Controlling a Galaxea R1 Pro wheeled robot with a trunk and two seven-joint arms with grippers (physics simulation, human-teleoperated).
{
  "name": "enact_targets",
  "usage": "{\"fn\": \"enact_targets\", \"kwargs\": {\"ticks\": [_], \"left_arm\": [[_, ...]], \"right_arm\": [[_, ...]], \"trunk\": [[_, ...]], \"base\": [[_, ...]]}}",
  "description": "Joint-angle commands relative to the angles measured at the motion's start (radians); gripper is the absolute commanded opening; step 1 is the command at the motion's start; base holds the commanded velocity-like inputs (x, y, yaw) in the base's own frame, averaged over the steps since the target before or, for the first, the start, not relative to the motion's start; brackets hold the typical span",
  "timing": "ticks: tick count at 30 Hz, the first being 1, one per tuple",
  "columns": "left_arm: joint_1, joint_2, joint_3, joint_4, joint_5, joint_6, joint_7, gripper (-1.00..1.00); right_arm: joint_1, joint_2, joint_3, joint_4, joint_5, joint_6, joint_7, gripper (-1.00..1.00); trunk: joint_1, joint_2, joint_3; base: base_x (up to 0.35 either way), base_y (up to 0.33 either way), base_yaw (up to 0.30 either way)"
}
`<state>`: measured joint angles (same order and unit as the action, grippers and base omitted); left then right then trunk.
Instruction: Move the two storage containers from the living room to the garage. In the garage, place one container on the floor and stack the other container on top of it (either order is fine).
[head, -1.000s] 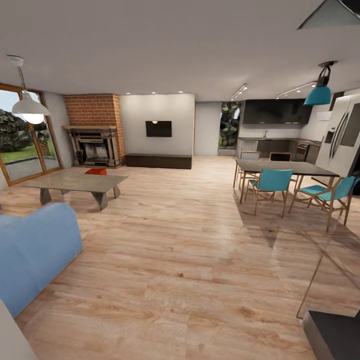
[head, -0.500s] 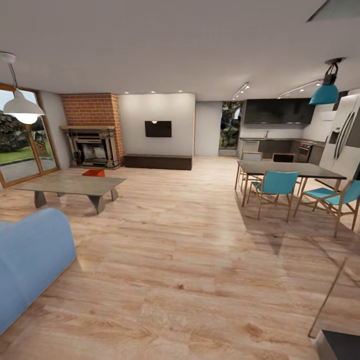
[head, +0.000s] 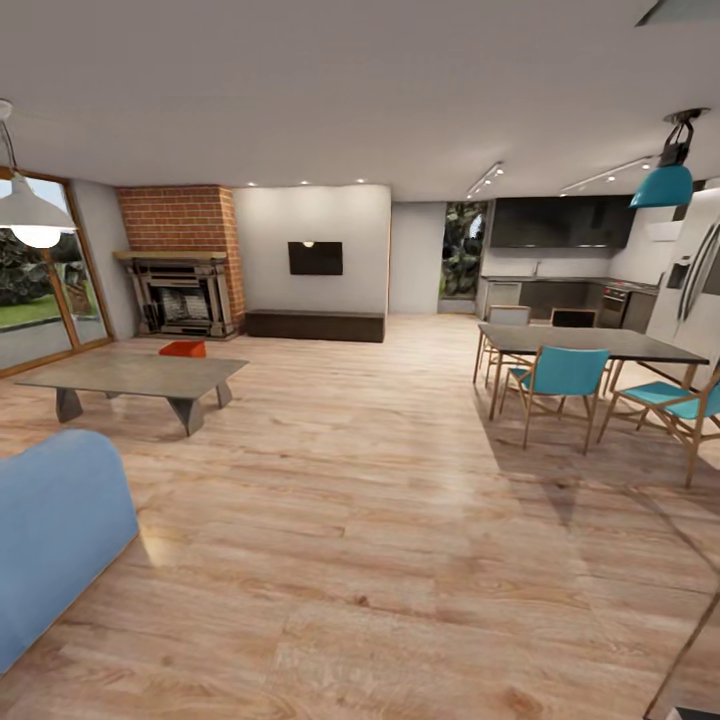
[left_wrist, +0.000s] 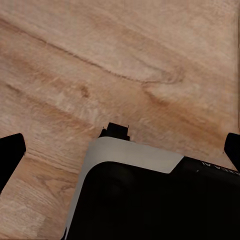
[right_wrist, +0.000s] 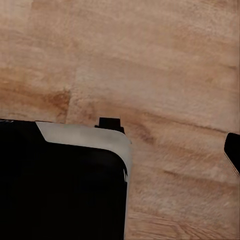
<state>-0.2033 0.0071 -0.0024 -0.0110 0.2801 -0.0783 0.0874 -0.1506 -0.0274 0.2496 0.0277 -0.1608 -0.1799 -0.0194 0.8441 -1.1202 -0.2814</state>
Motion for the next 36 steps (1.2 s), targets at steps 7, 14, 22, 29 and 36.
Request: {"fn": "enact_targets", "kwargs": {"ticks": [7,14,22,29,36], "left_arm": [[-0.001,0.0,-0.001,0.001,0.005,-0.003,0.002,1.0],[-0.001,0.001,-0.001,0.001,0.007,-0.002,0.002,1.0],[-0.001,0.001,-0.001,0.001,0.007,-0.002,0.002,1.0],[-0.001,0.001,-0.001,0.001,0.007,-0.002,0.002,1.0],[-0.001,-0.001,-0.001,0.001,0.007,-0.001,0.002,1.0]], "right_arm": [[-0.001,0.0,0.008,0.003,-0.01,-0.006,-0.001,1.0],[-0.001,0.0,0.008,0.003,-0.009,-0.006,-0.001,1.0],[-0.001,0.0,0.009,0.003,-0.01,-0.006,-0.001,1.0],[-0.001,0.0,0.008,0.003,-0.009,-0.006,-0.001,1.0],[-0.001,0.0,0.008,0.003,-0.01,-0.006,-0.001,1.0]], "trunk": [[0.001,-0.001,-0.001],[0.001,-0.001,-0.001],[0.001,-0.001,-0.001],[0.001,-0.001,-0.001],[0.001,-0.001,-0.001]], "base": [[0.325,0.0,0.0],[0.325,0.0,0.0],[0.325,0.0,0.0],[0.325,0.0,0.0],[0.325,0.0,0.0]]}}
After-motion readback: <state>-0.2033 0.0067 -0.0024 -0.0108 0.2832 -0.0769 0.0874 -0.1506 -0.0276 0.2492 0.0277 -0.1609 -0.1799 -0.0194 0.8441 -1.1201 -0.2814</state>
